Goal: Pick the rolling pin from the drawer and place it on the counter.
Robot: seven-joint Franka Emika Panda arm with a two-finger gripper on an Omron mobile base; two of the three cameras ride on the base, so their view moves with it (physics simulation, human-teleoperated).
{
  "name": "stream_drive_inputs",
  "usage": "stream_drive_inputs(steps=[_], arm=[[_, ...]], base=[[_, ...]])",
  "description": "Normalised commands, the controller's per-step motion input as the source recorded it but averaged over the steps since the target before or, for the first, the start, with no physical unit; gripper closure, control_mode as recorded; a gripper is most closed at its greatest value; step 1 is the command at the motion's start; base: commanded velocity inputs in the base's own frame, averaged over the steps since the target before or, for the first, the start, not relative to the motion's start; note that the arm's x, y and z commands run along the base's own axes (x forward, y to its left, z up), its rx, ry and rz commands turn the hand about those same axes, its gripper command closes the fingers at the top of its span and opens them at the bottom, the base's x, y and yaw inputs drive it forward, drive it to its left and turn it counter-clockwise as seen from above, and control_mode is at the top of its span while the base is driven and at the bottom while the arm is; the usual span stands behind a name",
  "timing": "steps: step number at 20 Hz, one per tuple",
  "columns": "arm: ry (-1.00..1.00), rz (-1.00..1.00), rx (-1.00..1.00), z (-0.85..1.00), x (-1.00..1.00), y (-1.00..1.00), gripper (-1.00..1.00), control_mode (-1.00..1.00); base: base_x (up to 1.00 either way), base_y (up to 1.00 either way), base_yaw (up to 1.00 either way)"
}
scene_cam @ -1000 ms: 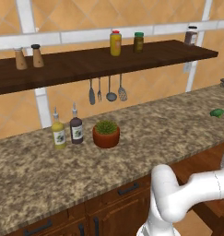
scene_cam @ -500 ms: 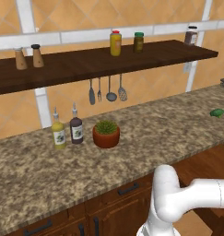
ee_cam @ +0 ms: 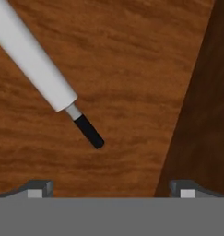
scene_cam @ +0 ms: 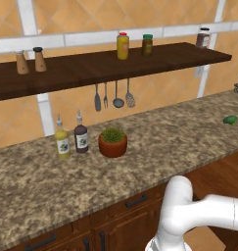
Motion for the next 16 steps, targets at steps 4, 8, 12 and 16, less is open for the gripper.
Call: stream_drive_inputs(steps=[4, 8, 12, 16], arm=[[0.0, 0.02, 0.0, -0.01, 0.01, -0.05, -1.0, -1.0], [-0.1, 0.16, -0.03, -0.14, 0.22, -0.26, -1.0, -1.0], [-0.22, 0.26, -0.02, -0.07, 0.44, -0.18, -1.0, -1.0], [-0.05, 0.3, 0.0, -0.22, 0.88, 0.0, -1.0, -1.0]], base=[[0.0, 0.0, 0.0], [0.0, 0.0, 0.0], [0.0, 0.0, 0.0], [0.0, 0.0, 0.0]])
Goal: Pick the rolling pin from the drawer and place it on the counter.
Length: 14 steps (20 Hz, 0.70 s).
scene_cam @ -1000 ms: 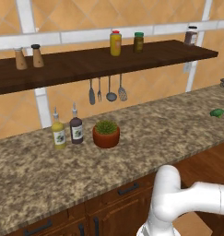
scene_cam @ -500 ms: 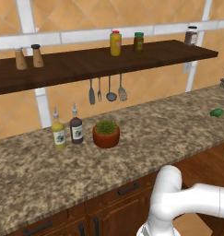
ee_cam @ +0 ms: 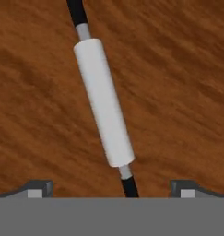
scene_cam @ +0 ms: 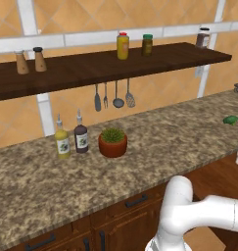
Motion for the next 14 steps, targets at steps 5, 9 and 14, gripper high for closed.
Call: stream_drive_inputs(steps=[5, 9, 14], arm=[[0.01, 0.34, 0.0, -0.53, 0.2, -0.08, -1.0, -1.0], [0.0, 0.26, 0.0, -0.17, 0.0, -0.35, -1.0, -1.0], [0.01, 0.25, 0.0, -0.4, 0.02, -0.13, -1.0, -1.0]], base=[[0.0, 0.0, 0.0], [0.0, 0.0, 0.0], [0.0, 0.0, 0.0]])
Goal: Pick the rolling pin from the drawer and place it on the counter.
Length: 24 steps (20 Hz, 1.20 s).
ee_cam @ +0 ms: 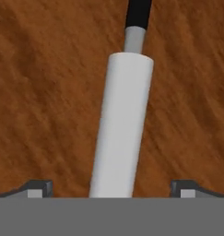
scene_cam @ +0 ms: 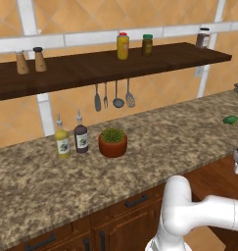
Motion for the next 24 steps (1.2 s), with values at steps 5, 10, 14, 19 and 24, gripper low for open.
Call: stream_drive_inputs(steps=[5, 10, 14, 19, 24], arm=[[0.03, 0.1, 0.0, -0.35, 0.05, 0.0, 1.0, -1.0], [0.0, 0.0, 0.0, 0.07, -0.45, 0.0, 1.0, -1.0], [0.01, -0.1, 0.0, 0.43, -0.66, 0.26, 1.0, -1.0], [-0.08, -0.29, -0.12, 1.0, -0.06, 0.63, 1.0, -1.0], [-0.01, -0.29, -0.08, 1.0, -0.06, 0.69, 1.0, -1.0]], base=[[0.0, 0.0, 0.0], [0.0, 0.0, 0.0], [0.0, 0.0, 0.0], [0.0, 0.0, 0.0], [0.0, 0.0, 0.0]])
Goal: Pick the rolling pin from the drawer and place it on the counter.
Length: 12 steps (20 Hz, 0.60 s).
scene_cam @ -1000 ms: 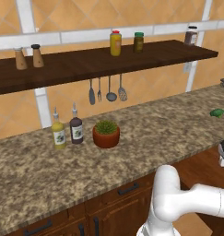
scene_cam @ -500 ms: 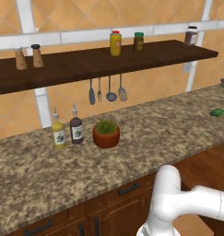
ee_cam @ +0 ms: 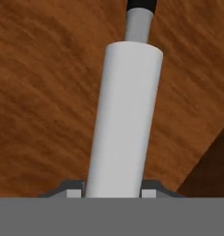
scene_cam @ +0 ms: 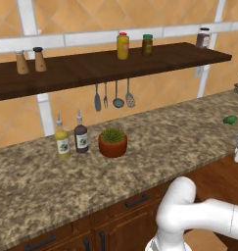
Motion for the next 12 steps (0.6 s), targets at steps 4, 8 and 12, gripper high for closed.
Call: stream_drive_inputs(steps=[4, 8, 12], arm=[[-0.09, -0.18, -0.17, 1.0, 0.34, 0.71, 1.0, -1.0], [-0.22, -0.08, -0.15, 1.0, 0.74, 0.74, 1.0, -1.0], [-0.09, -0.07, 0.0, 0.48, 0.85, 0.75, 1.0, -1.0]], base=[[0.0, 0.0, 0.0], [0.0, 0.0, 0.0], [0.0, 0.0, 0.0]])
